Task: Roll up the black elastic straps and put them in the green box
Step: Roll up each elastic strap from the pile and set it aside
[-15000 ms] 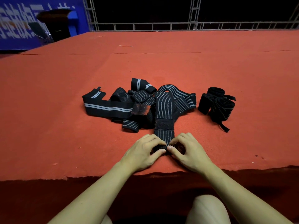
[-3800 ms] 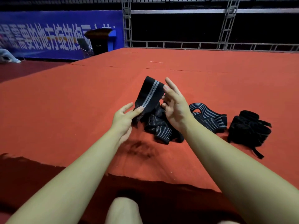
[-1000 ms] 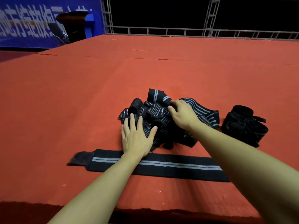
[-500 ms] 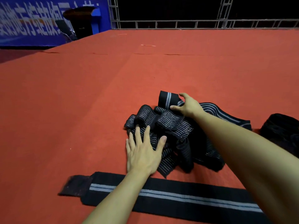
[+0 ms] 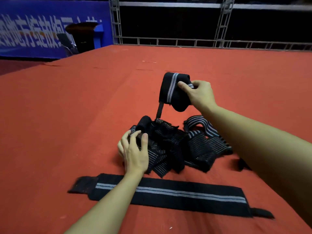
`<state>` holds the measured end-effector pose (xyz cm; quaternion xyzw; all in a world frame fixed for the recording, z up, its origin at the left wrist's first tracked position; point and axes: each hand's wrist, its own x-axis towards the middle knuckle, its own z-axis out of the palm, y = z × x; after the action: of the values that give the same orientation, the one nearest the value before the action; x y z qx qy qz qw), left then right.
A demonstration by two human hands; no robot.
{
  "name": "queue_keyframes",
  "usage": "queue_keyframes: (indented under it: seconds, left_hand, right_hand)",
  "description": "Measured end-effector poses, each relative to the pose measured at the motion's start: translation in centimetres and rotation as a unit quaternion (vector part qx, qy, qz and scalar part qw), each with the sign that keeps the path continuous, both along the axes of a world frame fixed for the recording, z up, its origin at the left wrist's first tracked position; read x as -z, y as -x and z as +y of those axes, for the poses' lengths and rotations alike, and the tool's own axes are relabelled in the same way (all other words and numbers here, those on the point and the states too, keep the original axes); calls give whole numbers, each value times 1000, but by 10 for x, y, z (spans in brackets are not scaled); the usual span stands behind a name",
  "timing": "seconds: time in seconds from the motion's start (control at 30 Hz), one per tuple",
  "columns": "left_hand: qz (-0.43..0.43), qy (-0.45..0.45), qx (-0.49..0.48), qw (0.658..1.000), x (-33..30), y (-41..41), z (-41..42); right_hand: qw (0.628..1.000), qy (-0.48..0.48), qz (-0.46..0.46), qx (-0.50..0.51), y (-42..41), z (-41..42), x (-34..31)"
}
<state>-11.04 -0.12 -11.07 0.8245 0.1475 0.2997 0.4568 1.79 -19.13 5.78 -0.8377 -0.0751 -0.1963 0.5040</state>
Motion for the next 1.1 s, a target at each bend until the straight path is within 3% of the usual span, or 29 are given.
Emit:
queue_keyframes:
  seconds: [0.27,0.37,0.5,0.7,1.1]
  left_hand:
    - [-97,174,106,974,-88,39,-28]
    - [-64,213,173,959,-108,55,-37]
    - [23,337,262,904,-123,72,-51]
    - [17,336,148,930,-110,89,-38]
    - [46,315,94,943,-84,101,15]
  right_hand:
    - [999,-46,-4,-29,90,-16,-44]
    - [999,-13,-25,-29,119,-22,-52]
    - [997,24,-6,-79,154,-24,-48]
    - [998,43,23,-27,175,-50,-16]
    - [997,-45,56,-16,199,-90,21]
